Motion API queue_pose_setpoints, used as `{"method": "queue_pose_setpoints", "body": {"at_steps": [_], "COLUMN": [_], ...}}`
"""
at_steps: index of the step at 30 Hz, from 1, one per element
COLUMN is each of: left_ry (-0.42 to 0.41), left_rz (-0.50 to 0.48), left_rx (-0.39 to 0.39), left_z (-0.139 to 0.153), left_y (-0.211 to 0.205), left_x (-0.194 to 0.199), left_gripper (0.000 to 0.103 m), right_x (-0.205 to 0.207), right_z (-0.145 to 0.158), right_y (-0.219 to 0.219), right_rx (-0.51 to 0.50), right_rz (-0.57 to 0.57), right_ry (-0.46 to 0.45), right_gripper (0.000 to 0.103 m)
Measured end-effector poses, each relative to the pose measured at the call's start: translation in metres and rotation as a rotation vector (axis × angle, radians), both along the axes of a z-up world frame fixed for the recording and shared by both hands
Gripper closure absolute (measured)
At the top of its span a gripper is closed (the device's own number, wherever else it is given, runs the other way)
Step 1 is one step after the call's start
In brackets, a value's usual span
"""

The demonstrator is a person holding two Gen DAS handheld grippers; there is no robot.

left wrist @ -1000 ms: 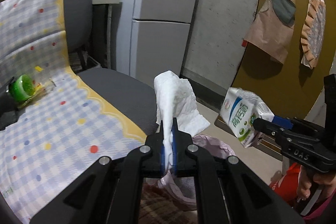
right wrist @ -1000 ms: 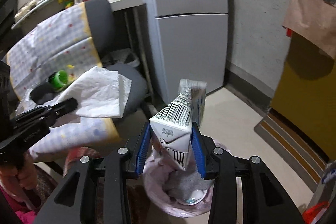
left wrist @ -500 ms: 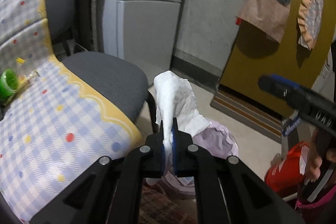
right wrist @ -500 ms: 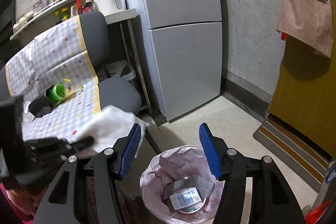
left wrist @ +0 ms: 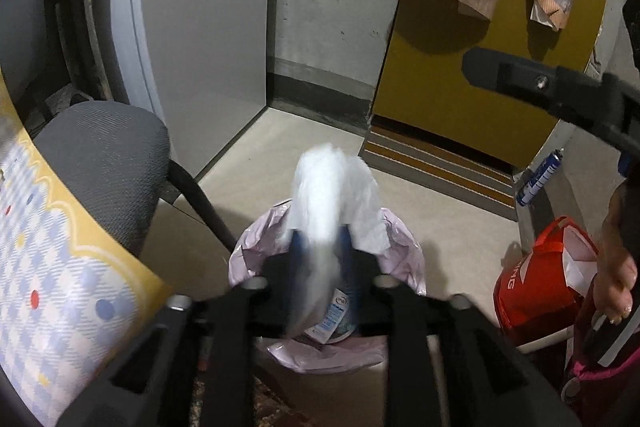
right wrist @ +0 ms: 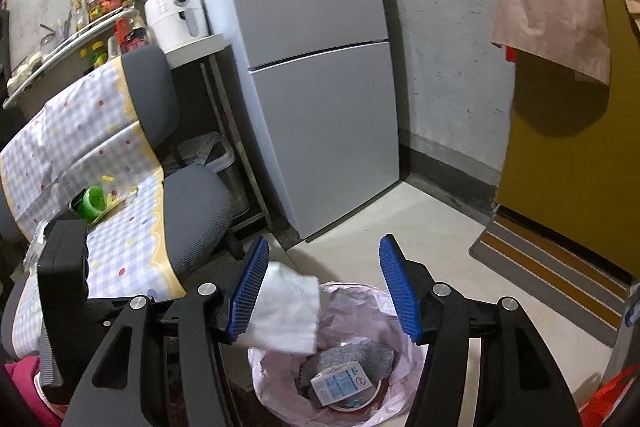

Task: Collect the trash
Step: 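Carry the tissue and carton over the bin and open both grippers, then grasp the clear plastic container with the left gripper while the right gripper grasps the black cloth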

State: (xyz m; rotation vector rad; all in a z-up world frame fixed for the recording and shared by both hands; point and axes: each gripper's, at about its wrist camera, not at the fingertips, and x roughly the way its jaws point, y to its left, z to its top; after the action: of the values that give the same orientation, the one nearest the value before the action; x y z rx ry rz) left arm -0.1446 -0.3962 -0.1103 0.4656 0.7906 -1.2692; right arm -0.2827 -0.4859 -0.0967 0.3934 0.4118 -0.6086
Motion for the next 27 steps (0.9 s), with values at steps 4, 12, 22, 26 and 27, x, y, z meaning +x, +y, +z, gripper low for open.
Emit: {"method": "queue_pose_setpoints", "body": {"at_steps": [4,12,22,26,27], "left_ry": [0.008,-0.026,-0.1,-0.128,-0.135], "left_rz": [0.003,0.11,0.35,0.471,0.494], "left_rx": [0.006,-0.035,-0.092,-0.092,-0.09], "left_z": [-0.003,0.01,0.044,0.057,0.059], "left_y": [0.0,0.032,0.115,0.156,0.163], "left_x": [0.002,0.018,0.054,0.073,0.077], "left_gripper": [0.062,0.062,0.062,0.062,0.062], "right_x": [-0.002,0.005,0.051,0.084,0.093], "right_z": [-0.001,0.005,0.02,0.029,0.032], "right_y": [-0.004,0.005,0.043,0.069,0.077], "right_rx": [0.007,-0.008,-0.005,0.002,-0.008], "right_rz": [-0.009,0.017,0.158,0.263,0.287], "right_ry": [-0.002,-0.013,-0.022,-0.026,-0.024], "right_gripper": [0.044,0.044,0.044,0.044,0.044]}}
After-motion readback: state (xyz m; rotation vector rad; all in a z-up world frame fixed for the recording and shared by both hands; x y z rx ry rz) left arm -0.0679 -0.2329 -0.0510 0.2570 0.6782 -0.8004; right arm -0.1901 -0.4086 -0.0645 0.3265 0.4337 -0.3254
